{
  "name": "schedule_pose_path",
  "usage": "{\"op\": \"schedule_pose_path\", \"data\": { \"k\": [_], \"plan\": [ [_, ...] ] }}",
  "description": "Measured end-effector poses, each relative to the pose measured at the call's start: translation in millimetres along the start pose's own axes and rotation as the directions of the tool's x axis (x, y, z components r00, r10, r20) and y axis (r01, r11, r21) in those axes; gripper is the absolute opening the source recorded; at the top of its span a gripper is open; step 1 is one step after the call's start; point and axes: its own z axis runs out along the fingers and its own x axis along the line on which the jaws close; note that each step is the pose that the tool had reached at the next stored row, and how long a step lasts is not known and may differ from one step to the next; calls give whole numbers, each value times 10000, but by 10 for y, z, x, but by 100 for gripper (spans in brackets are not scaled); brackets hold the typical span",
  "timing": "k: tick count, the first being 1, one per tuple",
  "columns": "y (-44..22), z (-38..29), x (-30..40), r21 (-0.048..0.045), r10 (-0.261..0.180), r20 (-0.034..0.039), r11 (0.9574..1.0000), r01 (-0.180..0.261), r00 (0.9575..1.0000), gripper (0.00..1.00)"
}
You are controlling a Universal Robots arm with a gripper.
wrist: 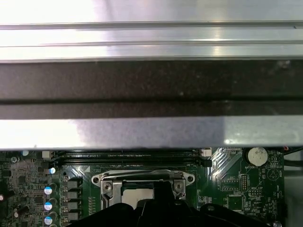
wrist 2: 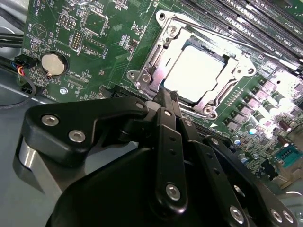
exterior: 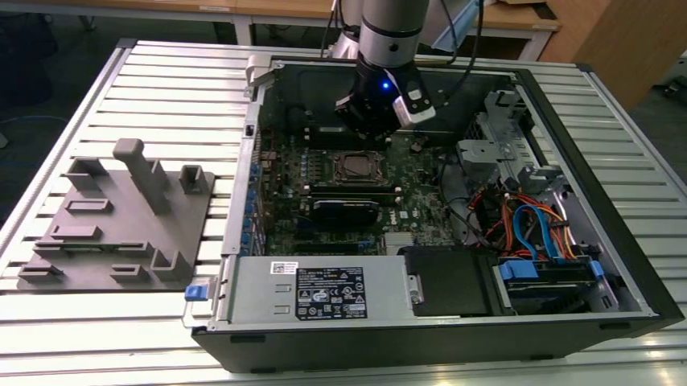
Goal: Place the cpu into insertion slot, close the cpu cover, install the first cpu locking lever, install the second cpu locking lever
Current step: 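Install the second cpu locking lever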
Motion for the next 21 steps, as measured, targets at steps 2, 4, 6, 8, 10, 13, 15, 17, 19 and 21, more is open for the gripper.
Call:
{"op": "schedule_pose_path", "data": {
  "k": [2,4,6,8,10,13,15,17,19,21],
  "plan": [
    [-3,0,0,0,0,0,10000,0,10000,10],
    [-3,0,0,0,0,0,10000,0,10000,10],
    [-3,0,0,0,1,0,10000,-1,10000,10],
    [-4,0,0,0,0,0,10000,0,10000,10],
    [-4,0,0,0,0,0,10000,0,10000,10],
    [-4,0,0,5,0,1,10000,0,10000,10],
    [-4,-6,0,13,-1,-1,10000,1,10000,10],
    [-2,-22,0,11,0,1,10000,0,10000,10],
    [-1,-55,0,11,1,1,10000,-1,10000,10],
    [-1,-73,0,12,1,0,10000,-1,10000,10]
  ]
}}
